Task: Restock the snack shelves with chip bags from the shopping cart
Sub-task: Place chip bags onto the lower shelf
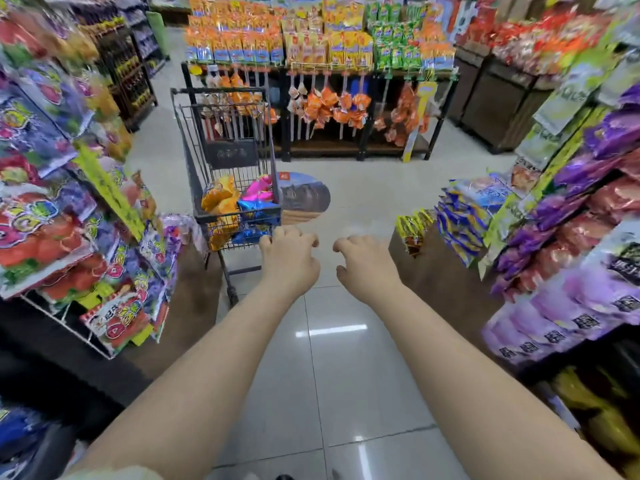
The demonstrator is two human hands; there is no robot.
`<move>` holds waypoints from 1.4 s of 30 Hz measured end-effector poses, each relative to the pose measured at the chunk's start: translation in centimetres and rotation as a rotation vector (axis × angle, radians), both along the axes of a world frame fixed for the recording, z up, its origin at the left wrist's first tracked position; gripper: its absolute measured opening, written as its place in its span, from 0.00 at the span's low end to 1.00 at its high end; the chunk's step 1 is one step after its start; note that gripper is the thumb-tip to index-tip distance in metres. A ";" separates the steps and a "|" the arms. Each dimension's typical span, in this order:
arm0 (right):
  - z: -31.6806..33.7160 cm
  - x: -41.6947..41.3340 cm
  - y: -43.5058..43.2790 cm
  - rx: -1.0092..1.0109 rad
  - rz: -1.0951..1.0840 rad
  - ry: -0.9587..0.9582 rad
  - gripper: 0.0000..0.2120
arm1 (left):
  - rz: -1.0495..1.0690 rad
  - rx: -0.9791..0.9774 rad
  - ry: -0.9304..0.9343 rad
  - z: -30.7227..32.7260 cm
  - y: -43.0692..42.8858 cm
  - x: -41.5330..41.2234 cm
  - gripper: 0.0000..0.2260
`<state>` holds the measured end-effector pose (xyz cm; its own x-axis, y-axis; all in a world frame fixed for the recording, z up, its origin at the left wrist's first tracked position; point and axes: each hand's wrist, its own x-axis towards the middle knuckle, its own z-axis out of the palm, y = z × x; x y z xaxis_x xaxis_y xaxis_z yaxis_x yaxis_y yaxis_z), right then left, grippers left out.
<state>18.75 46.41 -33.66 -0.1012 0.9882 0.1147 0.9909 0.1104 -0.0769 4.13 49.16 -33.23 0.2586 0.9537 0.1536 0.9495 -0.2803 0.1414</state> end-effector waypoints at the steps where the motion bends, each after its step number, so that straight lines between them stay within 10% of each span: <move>1: -0.6 -0.1 1.8 -0.011 -0.007 -0.004 0.17 | -0.010 -0.013 -0.002 -0.6 2.0 0.2 0.16; 24: -8.6 16.2 47.9 -0.209 0.054 0.120 0.18 | 0.174 -0.243 -0.047 -8.5 46.6 16.1 0.16; 42: -11.7 6.8 85.7 -0.334 0.407 -0.006 0.23 | 0.569 -0.343 -0.258 -13.3 79.4 6.1 0.15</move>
<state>25.51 132.07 -45.38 -0.4842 0.8515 -0.2011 0.8734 0.4569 -0.1682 10.19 128.53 -46.53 -0.2979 0.9355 -0.1897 0.8595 0.3494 0.3731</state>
